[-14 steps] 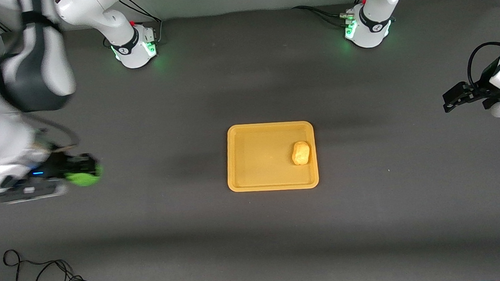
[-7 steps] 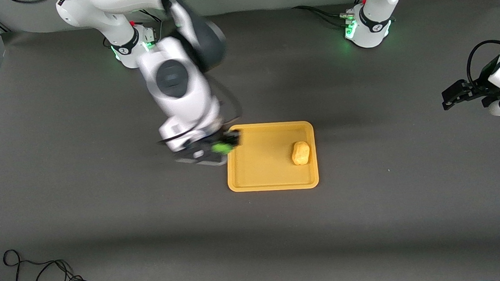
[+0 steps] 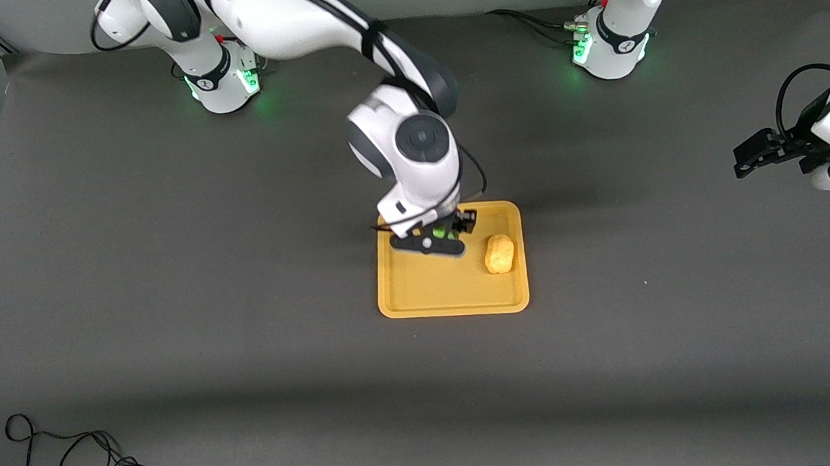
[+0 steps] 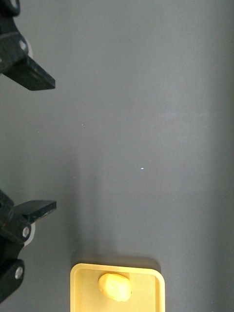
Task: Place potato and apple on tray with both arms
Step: 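Lift the green apple and carry it over the tray with the right gripper, then lower the apple beside the potato and open the right gripper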
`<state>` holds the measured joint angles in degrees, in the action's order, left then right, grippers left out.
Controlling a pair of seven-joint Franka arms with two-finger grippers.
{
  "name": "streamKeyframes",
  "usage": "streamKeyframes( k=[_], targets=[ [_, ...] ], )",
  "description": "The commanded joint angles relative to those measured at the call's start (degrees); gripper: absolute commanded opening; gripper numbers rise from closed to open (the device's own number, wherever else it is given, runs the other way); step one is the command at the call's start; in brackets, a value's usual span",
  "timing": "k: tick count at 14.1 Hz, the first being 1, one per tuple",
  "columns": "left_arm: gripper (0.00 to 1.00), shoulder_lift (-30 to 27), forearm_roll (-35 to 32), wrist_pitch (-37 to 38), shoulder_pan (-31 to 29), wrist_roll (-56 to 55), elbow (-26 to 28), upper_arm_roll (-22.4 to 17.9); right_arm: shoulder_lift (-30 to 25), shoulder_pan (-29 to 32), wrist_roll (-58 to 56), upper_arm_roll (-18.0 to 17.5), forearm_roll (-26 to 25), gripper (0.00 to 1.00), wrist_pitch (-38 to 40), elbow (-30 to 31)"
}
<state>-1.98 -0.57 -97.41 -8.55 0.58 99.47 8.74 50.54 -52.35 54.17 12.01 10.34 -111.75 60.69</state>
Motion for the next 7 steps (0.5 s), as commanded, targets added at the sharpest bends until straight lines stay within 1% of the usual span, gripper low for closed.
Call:
streamKeyframes(
  k=[1, 4, 5, 6, 7],
  targets=[
    [1.00, 0.5, 0.5, 1.3, 0.3, 0.7, -1.3, 0.0, 6.0, 0.0, 2.5, 0.1, -1.4, 0.31, -5.0, -3.3],
    [1.00, 0.2, 1.1, 1.8, 0.4, 0.6, -1.2, 0.0, 9.0, -0.1, 2.5, 0.1, -1.4, 0.32, -8.8, -3.2],
    [1.00, 0.3, 1.1, 2.2, 0.5, 0.6, -1.1, 0.0, 9.7, -0.1, 2.5, 0.1, -1.5, 0.34, -9.2, -3.1],
    [1.00, 0.2, 1.1, 2.4, 0.5, 0.6, -1.0, 0.0, 9.8, -0.1, 2.5, 0.1, -1.4, 0.40, -9.3, -3.1],
    [1.00, 0.1, 1.2, 2.7, 0.4, 0.6, -1.0, 0.1, 10.1, -0.1, 2.5, 0.1, -1.5, 0.40, -9.3, -2.9]
  ],
)
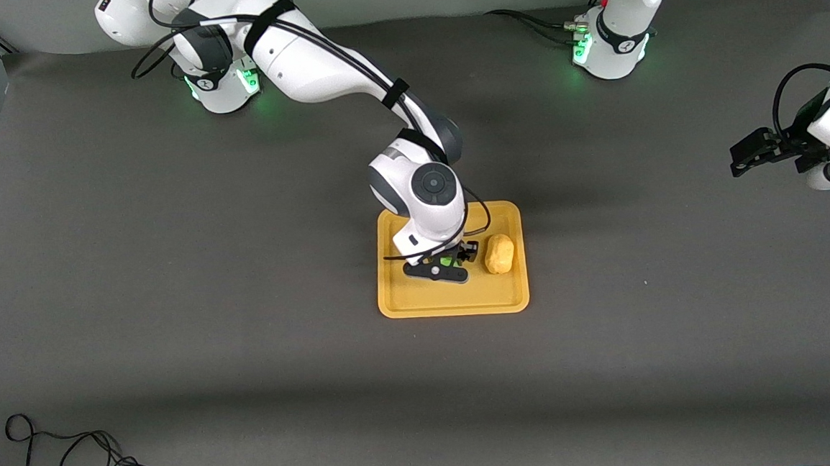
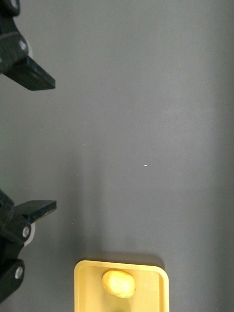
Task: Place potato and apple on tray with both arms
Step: 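Lower the apple beside the potato and open the right gripper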
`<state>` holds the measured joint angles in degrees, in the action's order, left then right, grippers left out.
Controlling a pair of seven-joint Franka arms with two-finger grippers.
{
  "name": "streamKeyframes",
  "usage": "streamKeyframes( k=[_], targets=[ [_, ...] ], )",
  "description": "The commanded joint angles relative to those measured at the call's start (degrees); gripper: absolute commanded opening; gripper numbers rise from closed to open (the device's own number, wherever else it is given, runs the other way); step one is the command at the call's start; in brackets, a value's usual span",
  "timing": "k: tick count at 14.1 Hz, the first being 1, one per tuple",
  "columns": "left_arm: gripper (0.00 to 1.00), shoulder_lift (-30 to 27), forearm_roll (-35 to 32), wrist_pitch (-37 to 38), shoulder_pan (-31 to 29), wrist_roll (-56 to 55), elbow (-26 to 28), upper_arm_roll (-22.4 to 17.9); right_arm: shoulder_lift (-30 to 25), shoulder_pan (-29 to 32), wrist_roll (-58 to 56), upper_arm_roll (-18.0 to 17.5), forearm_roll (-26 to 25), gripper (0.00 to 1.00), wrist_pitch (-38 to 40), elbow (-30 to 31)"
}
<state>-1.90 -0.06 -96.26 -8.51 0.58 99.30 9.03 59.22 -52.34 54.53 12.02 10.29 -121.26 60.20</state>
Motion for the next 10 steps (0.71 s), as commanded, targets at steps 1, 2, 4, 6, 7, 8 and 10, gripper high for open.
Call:
streamKeyframes(
  k=[1, 2, 4, 6, 7, 8, 10],
  targets=[
    [1.00, -0.1, 0.7, 1.7, 0.3, 0.7, -0.8, -0.2, 1.4, -0.1, 2.2, 0.2, -1.9, 0.40, -0.1, -1.6],
    [1.00, -0.1, 0.7, 1.3, 0.3, 0.7, -0.8, -0.2, 1.4, -0.1, 2.2, 0.2, -2.5, 0.40, -1.2, -0.9],
    [1.00, -0.3, 0.7, 2.0, 0.3, 0.8, -0.7, -0.2, 1.4, -0.1, 2.2, 0.1, -2.6, 0.94, -2.9, 0.8],
    [1.00, -0.6, 0.7, 3.2, 0.4, 1.0, -0.2, -0.2, 0.1, 0.1, 2.1, 0.2, -2.3, 1.00, -2.2, 0.4],
    [1.00, -0.6, 0.7, 3.5, 0.4, 1.0, -0.2, -0.2, -2.2, 0.3, 2.1, 0.2, -2.0, 1.00, -0.7, 0.4],
    [1.00, -0.5, 0.6, 3.4, 0.6, 1.0, -0.2, 0.0, -4.4, 0.6, 2.0, 0.2, -1.9, 1.00, 2.7, 0.3],
    [1.00, -0.4, 0.6, 3.3, 0.6, 1.0, -0.2, 0.0, -9.7, 0.7, 1.9, 0.6, -2.0, 1.00, 10.7, 0.0]
  ],
)
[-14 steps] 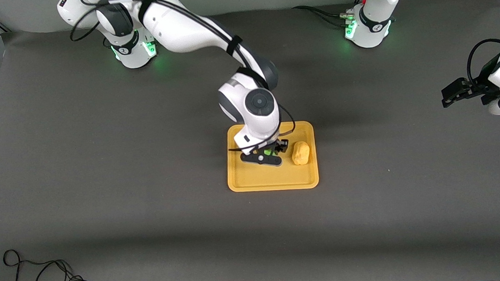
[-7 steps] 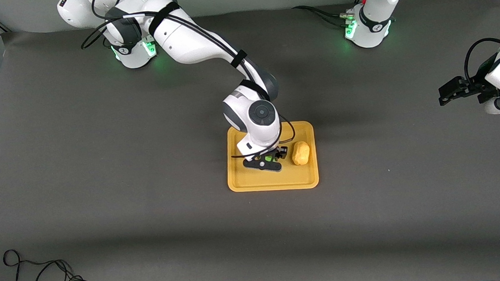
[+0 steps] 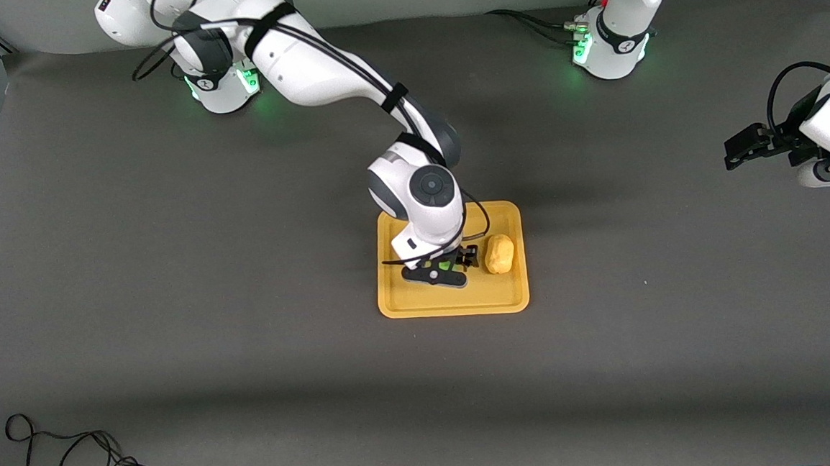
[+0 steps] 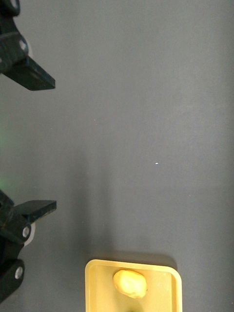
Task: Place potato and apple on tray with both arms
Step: 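Lower the apple beside the potato and open the right gripper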
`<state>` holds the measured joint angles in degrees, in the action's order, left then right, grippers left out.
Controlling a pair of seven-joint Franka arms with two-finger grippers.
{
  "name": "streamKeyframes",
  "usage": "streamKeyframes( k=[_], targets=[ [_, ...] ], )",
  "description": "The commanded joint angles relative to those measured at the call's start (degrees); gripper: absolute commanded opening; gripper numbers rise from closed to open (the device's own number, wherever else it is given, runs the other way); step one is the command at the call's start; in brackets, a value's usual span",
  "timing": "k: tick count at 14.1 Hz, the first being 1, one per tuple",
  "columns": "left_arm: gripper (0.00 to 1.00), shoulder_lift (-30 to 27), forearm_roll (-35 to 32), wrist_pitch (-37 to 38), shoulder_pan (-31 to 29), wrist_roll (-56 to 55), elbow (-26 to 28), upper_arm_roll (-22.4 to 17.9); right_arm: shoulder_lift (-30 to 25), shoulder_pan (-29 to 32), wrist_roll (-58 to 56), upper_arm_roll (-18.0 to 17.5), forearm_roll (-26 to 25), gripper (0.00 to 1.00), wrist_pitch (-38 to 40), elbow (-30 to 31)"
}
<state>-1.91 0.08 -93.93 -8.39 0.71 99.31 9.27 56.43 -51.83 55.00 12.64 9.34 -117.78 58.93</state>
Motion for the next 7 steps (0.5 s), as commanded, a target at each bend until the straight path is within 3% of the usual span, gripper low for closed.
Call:
streamKeyframes(
  k=[1, 5, 7],
  targets=[
    [1.00, -0.4, 0.4, 0.9, 0.5, 0.9, -0.2, -0.2, -9.9, 0.2, 1.4, 0.1, -1.1, 1.00, 10.3, 1.3],
    [1.00, -0.1, 0.4, -0.1, 0.4, 0.9, -0.3, -0.2, -22.0, 1.6, 0.2, 1.0, -1.9, 1.00, 23.1, 2.6],
    [1.00, 0.0, 0.4, -0.8, 0.4, 0.9, -0.3, -0.2, -27.4, 2.3, -7.0, 3.9, -3.0, 1.00, 28.6, 5.4]
  ],
)
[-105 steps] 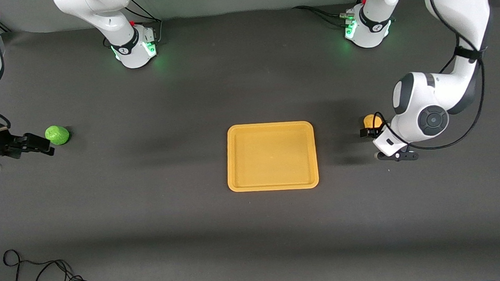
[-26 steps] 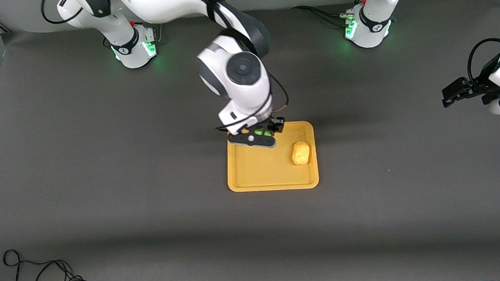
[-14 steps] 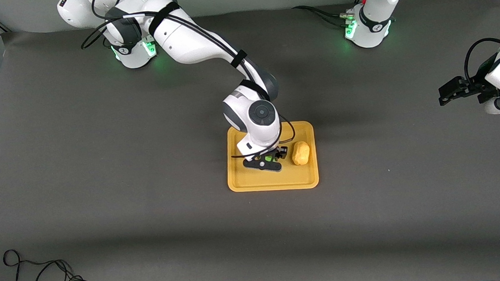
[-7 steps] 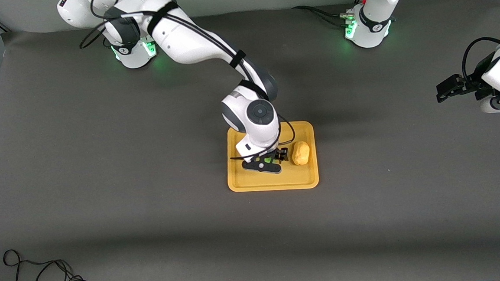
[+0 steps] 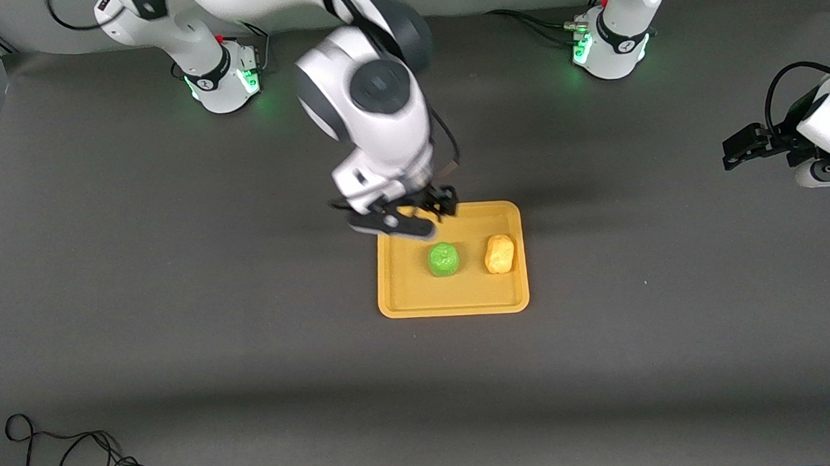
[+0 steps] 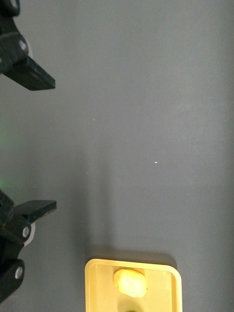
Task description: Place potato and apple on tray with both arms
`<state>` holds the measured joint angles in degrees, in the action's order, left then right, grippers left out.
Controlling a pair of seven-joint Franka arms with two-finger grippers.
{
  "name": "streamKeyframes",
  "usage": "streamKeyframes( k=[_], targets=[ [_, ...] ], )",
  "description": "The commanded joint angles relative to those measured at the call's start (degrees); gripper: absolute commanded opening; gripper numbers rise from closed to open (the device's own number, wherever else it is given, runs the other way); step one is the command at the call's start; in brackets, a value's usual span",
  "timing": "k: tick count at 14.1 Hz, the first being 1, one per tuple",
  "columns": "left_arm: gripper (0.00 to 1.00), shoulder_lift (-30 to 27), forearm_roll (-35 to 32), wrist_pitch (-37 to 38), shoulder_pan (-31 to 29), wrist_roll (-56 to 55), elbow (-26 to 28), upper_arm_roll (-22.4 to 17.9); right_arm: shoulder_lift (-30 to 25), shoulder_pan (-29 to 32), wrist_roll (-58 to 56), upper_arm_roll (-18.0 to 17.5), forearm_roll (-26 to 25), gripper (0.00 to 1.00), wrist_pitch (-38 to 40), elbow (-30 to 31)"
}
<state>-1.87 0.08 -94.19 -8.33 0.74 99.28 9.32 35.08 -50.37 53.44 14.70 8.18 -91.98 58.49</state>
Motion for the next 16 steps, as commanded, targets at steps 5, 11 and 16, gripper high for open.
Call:
streamKeyframes(
  k=[5, 11, 16],
  targets=[
    [1.00, 0.3, 0.2, -0.5, -0.2, 1.0, -1.0, -0.4, -22.5, 12.7, -24.6, 3.8, -2.2, 1.00, 3.1, 21.6],
    [1.00, 0.3, 0.1, 0.3, 0.2, 0.9, -0.9, -0.4, -30.9, 40.3, -42.8, -9.4, -6.7, 1.00, 2.9, 29.0],
    [1.00, 0.5, 0.4, -0.4, 1.7, 0.0, -0.8, -0.3, -32.0, 53.2, -52.2, -13.0, -6.6, 1.00, 2.4, 30.4]
  ],
)
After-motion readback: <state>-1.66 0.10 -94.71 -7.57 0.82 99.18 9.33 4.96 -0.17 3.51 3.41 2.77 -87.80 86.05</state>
